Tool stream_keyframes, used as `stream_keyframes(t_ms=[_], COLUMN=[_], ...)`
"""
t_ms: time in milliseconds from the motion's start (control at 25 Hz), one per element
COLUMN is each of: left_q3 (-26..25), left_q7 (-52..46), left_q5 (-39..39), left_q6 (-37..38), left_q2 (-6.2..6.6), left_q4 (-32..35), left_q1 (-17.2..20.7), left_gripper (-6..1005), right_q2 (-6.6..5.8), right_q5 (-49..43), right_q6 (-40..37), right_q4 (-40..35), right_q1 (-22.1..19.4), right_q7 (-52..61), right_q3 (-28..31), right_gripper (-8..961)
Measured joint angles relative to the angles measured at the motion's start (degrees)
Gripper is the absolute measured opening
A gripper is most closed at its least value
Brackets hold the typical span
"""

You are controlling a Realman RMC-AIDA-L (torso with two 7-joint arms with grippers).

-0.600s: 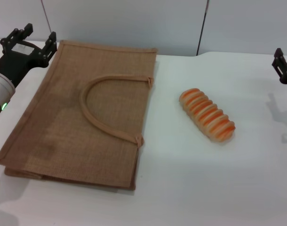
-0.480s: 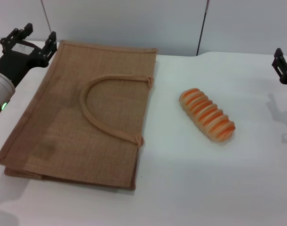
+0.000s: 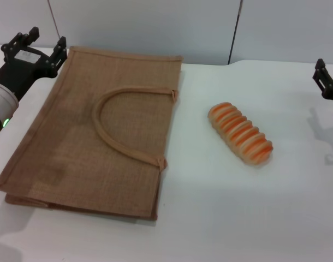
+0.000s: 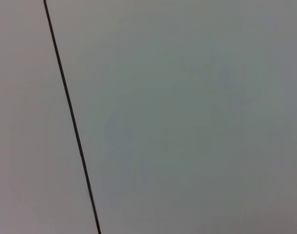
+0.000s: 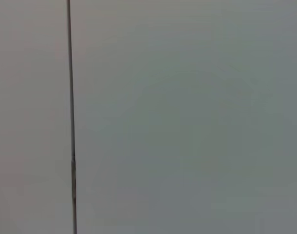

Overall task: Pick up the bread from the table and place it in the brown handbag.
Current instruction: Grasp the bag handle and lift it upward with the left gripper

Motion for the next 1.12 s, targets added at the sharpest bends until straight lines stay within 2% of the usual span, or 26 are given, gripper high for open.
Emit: stream_keyframes(t_ms=[160,320,440,560,760,960,1120], left_q3=[0.51,3.1,4.64,4.86,4.71,4.07,3.39], left_q7=[-4.1,-14.66,-25.47,-38.11,-60.12,-76.76,-87.45], left_q5=[0.25,6.49,16.87,27.38,45.67,61.04,69.89], left_q6=[2.69,10.31,15.25,16.28,15.16,13.52,10.0], left_q2=[0.05,1.25,2.46,3.69,5.93,7.4,8.33], left_q4=[1.17,6.05,10.63,12.75,13.32,13.31,12.85], left_q1=[-0.45,-0.63,-0.65,-0.79,-2.5,-4.36,-6.07], left_gripper=[611,611,611,611,610,596,581], right_q2=[0.0,-0.01,-0.07,-0.08,-0.09,-0.09,-0.09], right_q5=[0.0,0.0,0.0,0.0,0.0,0.0,0.0], right_q6=[0.05,0.79,1.71,2.2,2.28,2.29,2.29], right_q4=[0.02,0.09,0.15,0.17,0.18,0.18,0.18], right_q1=[0.01,-0.07,0.13,0.4,0.49,0.51,0.62], right_q7=[0.0,0.0,0.0,0.0,0.0,0.0,0.0], right_q3=[0.0,0.0,0.0,0.0,0.0,0.0,0.0], right_gripper=[724,725,725,725,725,725,725])
